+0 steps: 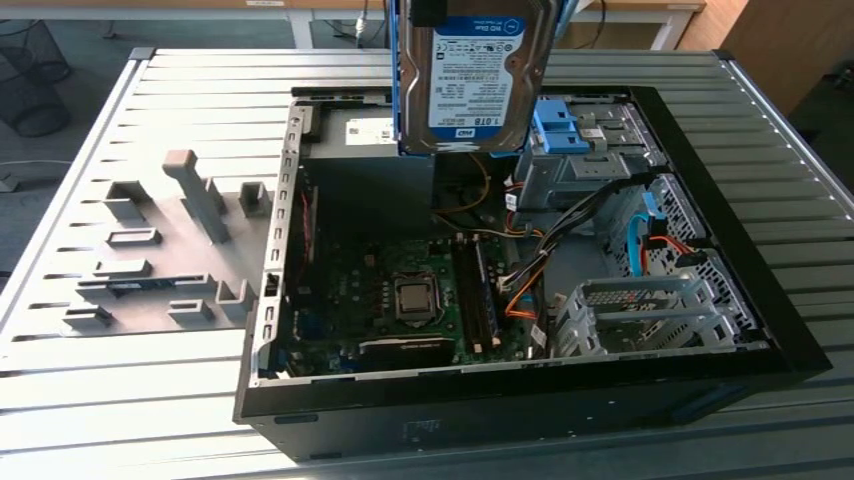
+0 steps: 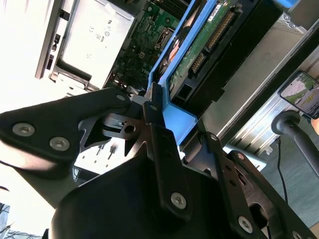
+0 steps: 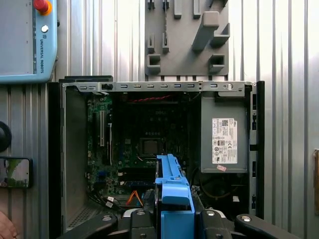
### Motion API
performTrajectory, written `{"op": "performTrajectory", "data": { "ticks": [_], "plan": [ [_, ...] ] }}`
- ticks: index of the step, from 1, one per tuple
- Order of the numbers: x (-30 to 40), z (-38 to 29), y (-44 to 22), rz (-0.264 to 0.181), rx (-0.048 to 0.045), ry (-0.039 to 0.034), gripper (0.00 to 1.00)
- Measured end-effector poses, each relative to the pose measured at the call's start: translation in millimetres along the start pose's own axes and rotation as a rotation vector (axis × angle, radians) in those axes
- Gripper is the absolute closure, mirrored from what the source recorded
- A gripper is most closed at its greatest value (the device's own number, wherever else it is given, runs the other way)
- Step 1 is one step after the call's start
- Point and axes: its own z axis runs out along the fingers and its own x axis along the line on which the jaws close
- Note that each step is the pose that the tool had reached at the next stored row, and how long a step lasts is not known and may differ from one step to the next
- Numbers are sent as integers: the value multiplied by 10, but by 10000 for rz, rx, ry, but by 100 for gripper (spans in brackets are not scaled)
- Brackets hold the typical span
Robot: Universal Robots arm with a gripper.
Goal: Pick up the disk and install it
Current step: 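Insert the disk into the insertion slot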
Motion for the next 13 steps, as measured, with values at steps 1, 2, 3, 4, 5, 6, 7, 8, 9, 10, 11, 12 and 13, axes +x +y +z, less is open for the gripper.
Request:
{"op": "performTrajectory", "data": {
  "ticks": [1, 2, 3, 4, 5, 6, 7, 8, 9, 10, 11, 12, 13],
  "plan": [
    [0, 0, 0, 0, 0, 0, 64],
    [0, 0, 0, 1, 0, 0, 64],
    [0, 0, 0, 0, 0, -1, 64],
    [0, 0, 0, 0, 0, 0, 64],
    [1, 0, 0, 0, 0, 0, 64],
    [5, 0, 0, 0, 0, 0, 64],
    [11, 0, -1, -2, 0, 0, 64],
    [19, 0, -1, -1, 0, 0, 64],
    [32, 1, -1, 0, 0, 1, 64],
    [49, 2, -1, 0, 0, 0, 64],
    [68, 3, -1, 0, 0, 0, 64],
    [91, 4, -2, 1, 0, -1, 64],
    [118, 5, -2, 0, 0, 1, 64]
  ]
}}
